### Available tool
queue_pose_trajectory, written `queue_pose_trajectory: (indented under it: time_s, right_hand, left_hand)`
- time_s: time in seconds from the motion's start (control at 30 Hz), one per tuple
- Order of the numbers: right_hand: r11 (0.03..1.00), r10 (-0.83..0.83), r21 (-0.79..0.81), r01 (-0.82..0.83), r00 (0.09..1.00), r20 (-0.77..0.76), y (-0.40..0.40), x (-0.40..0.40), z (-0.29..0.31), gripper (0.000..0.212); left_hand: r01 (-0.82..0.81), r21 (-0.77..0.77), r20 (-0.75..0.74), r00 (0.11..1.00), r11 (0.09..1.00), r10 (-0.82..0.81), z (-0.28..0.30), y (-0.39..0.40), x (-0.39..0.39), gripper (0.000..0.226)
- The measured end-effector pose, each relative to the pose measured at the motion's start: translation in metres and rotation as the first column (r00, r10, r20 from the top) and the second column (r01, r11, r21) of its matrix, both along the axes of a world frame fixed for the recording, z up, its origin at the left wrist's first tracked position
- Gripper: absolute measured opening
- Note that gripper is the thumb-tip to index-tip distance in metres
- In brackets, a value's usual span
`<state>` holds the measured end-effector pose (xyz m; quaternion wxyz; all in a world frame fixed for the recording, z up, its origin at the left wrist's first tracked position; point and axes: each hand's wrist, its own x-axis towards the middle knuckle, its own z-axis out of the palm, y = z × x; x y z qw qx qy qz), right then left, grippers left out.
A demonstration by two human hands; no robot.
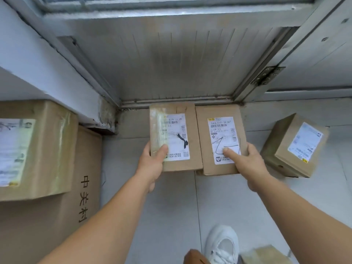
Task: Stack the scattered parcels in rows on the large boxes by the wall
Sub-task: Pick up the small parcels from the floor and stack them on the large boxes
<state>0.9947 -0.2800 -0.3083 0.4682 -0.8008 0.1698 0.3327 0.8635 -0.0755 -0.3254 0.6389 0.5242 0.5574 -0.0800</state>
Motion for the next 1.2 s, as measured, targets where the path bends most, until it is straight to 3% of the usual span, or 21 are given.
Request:
queue_pose_trajectory:
  time_s: [0.13,0.33,0.6,0.67,0.77,0.97,1.2]
  right_hand:
    - [0.999,-0.029,-0.012,0.029,1.000,-0.006,-0.003,-0.033,0.072,0.039]
    - [0.999,-0.049,-0.002,0.049,0.998,0.027,-0.001,-0.077,0.180,0.042]
    - [0.996,-0.034,0.086,0.025,0.994,0.102,0.019,-0.114,0.302,0.034]
    - [0.995,-0.014,0.101,0.002,0.993,0.120,0.024,-0.122,0.321,0.032]
    - [0.990,0.029,0.135,-0.047,0.990,0.135,0.031,-0.134,0.346,0.036]
    - [0.971,0.157,0.151,-0.187,0.969,0.189,0.044,-0.166,0.385,0.041]
    - [0.917,0.318,0.190,-0.351,0.930,0.185,0.078,-0.222,0.415,0.044]
  left_hand:
    - [-0.014,0.044,0.004,1.000,0.999,0.014,0.070,-0.003,-0.026,0.059]
    - [0.012,0.099,0.015,1.000,0.995,-0.013,0.180,0.006,-0.063,0.060]
    - [-0.068,0.159,0.073,0.996,0.985,0.057,0.304,0.016,-0.112,0.038]
    - [-0.094,0.181,0.086,0.993,0.979,0.079,0.324,0.018,-0.127,0.033]
    - [-0.149,0.207,0.120,0.985,0.967,0.126,0.354,0.018,-0.147,0.050]
    - [-0.300,0.256,0.202,0.946,0.919,0.253,0.405,0.013,-0.201,0.025]
    - [-0.453,0.294,0.212,0.889,0.841,0.405,0.439,0.014,-0.284,0.038]
